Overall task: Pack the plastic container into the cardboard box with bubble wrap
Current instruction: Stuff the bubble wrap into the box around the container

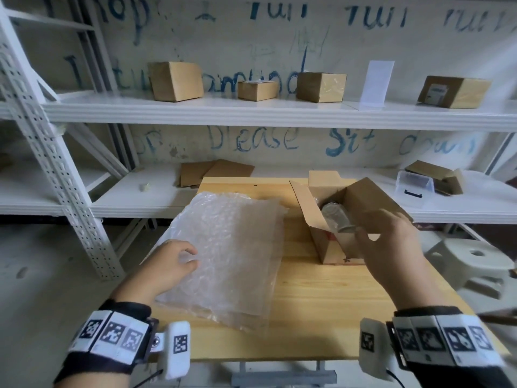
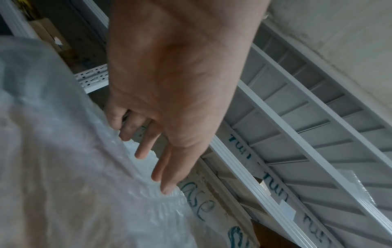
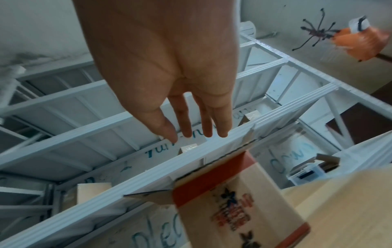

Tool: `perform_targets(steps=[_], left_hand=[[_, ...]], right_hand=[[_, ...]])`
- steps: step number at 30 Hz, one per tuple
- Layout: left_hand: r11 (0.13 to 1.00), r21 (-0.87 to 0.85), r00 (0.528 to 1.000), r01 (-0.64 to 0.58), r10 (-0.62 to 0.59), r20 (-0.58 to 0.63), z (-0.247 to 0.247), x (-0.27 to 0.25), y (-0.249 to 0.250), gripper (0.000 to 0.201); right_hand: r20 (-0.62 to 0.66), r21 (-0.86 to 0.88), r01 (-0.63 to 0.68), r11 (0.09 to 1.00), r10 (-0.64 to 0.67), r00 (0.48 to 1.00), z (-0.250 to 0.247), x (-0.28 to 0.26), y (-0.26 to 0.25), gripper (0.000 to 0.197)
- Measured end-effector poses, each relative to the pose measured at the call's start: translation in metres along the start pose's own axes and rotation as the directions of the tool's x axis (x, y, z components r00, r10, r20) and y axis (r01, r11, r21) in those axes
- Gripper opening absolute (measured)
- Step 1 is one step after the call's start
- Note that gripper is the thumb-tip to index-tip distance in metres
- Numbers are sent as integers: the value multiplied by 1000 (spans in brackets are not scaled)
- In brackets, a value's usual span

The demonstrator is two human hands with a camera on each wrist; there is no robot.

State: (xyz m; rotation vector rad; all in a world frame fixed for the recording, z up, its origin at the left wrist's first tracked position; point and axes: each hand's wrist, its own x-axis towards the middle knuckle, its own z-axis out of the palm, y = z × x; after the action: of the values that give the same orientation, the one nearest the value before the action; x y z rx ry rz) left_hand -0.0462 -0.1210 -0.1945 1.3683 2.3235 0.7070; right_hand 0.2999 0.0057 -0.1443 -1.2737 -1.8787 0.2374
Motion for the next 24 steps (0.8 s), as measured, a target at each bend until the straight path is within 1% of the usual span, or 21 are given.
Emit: perform_targets(steps=[2,3,5,7,8,9,10,11,12,13,14,15,16,18,19,21,24], left_hand=[[1000,-1,999,-1,1,37,2,-2,2,29],[1000,10,998,-5,4,66,4,-3,4,33],[999,43,993,-31,26,112,9,-5,11,40],[996,58,989,-62,54,134,13,-7,19,42],[995,62,988,-72,63,143,16,-8,22,44],[993,79,986,-83,71,152,17,-9,26,45],[989,111,984,-94,75,164,19,-10,30,45],[982,148,981,-114,88,174,20,-11,33,45],[975,175,977,-136,103,186,21,-11,36,44],[969,188,972,-159,121,199,22,-12,38,43],[964,196,967,-178,134,217,23,-13,39,42],[959,204,961,-197,149,231,23,-14,40,41],[954,213,957,-210,155,246,23,-14,39,41],[951,223,951,-213,150,269,22,-16,35,48],[951,231,951,-205,137,278,22,-16,33,55],[951,251,947,-181,99,306,20,-17,30,69],[959,239,925,-153,53,377,17,-15,26,81]], right_hand=[[-73,28,68,997,-66,995,3,-6,-14,10],[-99,44,103,994,-98,990,5,-9,-21,11],[-78,75,143,987,-137,988,13,-16,-33,14],[25,90,186,978,-189,982,19,-21,-40,11],[120,111,177,978,-190,974,22,-23,-43,11],[249,141,139,980,-171,953,23,-24,-45,14],[414,147,91,985,-144,899,23,-26,-47,19],[582,112,71,991,-123,804,22,-29,-50,29],[716,47,81,996,-91,692,21,-33,-52,39],[803,-19,111,994,-50,594,21,-37,-54,47],[847,-57,134,989,-23,531,22,-41,-56,50],[870,-85,138,987,6,494,22,-43,-58,51],[882,-109,133,985,35,470,22,-45,-58,51],[892,-143,123,982,74,446,23,-46,-56,49],[892,-151,115,982,85,444,22,-46,-55,46],[888,-144,98,985,85,452,22,-45,-52,43],[886,-123,107,987,61,460,22,-44,-48,39]])
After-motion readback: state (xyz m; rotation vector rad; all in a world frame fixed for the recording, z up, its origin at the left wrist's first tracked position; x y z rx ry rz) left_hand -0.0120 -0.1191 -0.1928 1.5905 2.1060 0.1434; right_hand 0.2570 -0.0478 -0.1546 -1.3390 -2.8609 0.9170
